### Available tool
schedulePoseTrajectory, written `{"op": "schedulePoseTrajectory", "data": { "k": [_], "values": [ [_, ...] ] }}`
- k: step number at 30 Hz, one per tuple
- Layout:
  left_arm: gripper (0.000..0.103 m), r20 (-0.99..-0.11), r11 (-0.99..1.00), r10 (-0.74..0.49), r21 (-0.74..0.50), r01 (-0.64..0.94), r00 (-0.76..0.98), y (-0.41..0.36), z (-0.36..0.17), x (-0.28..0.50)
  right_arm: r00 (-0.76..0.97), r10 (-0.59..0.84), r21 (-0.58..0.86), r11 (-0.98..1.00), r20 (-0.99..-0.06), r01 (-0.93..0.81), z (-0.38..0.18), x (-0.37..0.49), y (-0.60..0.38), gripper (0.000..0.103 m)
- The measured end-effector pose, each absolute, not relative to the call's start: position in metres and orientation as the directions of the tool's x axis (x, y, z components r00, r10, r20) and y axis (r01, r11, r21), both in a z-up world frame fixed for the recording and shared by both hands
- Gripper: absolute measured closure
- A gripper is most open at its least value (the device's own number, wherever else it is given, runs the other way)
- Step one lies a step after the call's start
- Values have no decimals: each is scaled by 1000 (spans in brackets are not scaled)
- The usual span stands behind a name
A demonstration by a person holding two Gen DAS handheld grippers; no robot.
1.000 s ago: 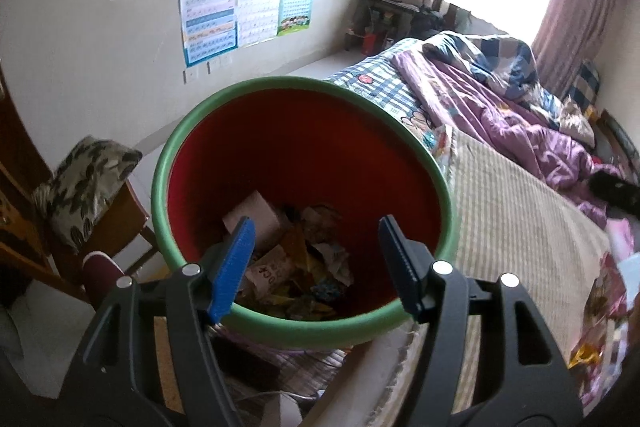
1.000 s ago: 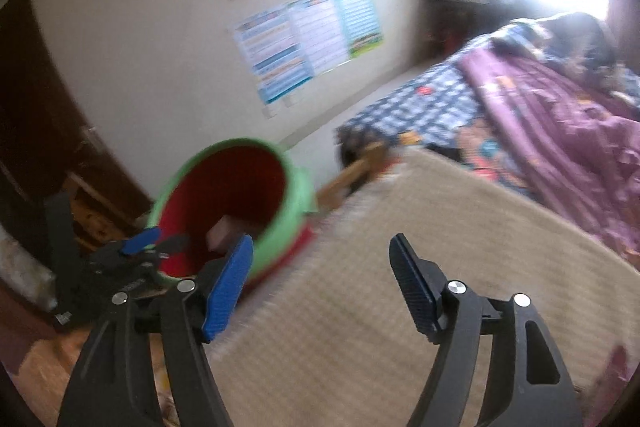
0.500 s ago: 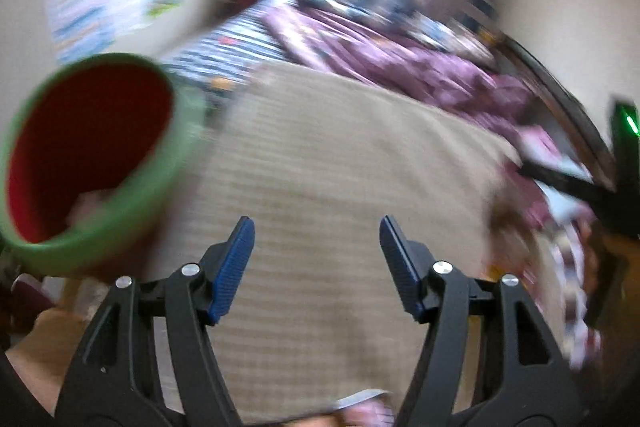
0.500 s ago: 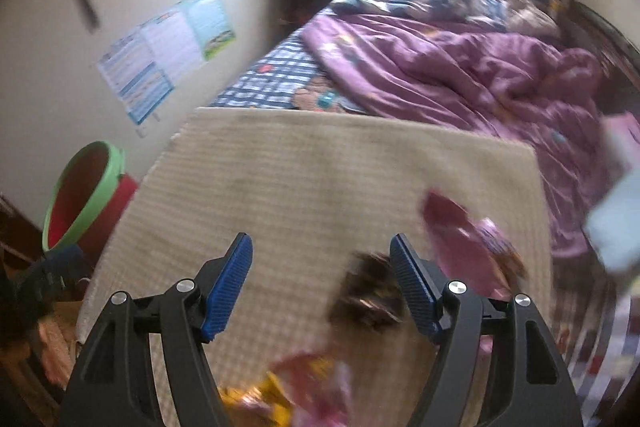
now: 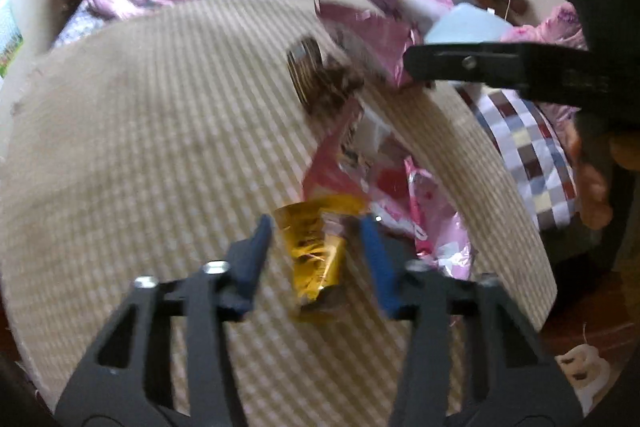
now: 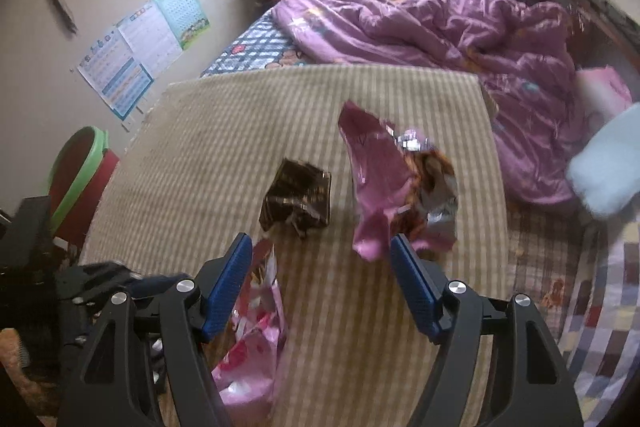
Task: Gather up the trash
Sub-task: 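Grasp the yellow-gold wrapper with the left tool while the right tool grasps the pink snack bag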
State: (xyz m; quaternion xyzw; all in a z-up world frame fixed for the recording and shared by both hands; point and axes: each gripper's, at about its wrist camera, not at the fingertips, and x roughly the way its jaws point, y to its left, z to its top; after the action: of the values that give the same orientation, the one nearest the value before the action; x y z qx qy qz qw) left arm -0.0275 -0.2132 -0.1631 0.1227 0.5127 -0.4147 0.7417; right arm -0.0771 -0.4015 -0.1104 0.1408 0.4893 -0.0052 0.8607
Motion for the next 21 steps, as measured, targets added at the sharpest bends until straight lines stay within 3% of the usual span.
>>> {"op": "schedulePoseTrajectory", "data": {
  "k": [3, 14, 15, 17, 21],
  "values": [
    [83, -858, 633, -500, -269, 726, 119, -208, -165, -28, 493, 165, 258, 958, -854, 126, -115, -76, -395, 34],
    [83, -817, 846, -459, -281, 453, 350, -121, -144, 10, 295, 266, 271, 962, -918, -25, -154, -84, -345, 35],
    [83, -814, 855, -455, -286, 433, 361, -115, -142, 12, 286, 265, 269, 963, -921, -26, -157, -86, -342, 38],
    [83, -808, 873, -444, -291, 391, 388, -102, -139, 16, 277, 276, 281, 960, -921, -22, -160, -87, -338, 64],
    [83, -798, 893, -424, -289, 346, 428, -88, -132, 21, 319, 284, 291, 956, -904, -25, -153, -81, -330, 70]
  ]
}}
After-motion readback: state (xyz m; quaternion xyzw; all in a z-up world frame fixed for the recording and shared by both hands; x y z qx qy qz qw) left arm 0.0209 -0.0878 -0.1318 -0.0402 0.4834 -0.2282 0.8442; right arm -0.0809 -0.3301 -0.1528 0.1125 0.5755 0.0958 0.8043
